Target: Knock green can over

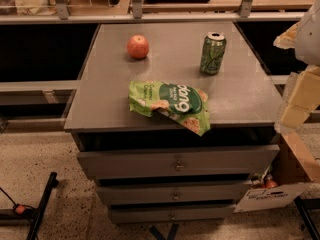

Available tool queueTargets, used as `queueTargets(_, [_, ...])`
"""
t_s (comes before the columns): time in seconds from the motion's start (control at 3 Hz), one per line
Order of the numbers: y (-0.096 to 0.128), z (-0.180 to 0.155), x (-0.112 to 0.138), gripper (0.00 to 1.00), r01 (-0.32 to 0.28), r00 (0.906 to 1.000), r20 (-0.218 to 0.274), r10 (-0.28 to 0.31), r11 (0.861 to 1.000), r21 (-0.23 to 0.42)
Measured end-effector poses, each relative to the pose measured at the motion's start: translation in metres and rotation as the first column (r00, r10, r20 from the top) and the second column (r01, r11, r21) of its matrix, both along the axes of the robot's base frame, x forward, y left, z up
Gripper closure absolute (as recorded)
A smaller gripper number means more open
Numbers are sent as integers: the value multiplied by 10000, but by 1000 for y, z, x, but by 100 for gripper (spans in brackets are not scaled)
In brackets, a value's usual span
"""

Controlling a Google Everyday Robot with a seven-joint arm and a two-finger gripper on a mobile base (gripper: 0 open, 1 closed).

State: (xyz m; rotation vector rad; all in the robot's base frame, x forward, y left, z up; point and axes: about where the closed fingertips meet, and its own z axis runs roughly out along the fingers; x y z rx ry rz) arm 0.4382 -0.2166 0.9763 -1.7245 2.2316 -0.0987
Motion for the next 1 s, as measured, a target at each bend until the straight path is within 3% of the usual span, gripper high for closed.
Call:
queueTargets(0.33, [0,0,0,0,0,10000,0,0,10000,0])
queueTargets(0.67, [2,2,10,0,48,9995,323,-61,9992,389])
queueTargets(1.0, [4,1,46,0,153,9944,1021,-272,9931,1159])
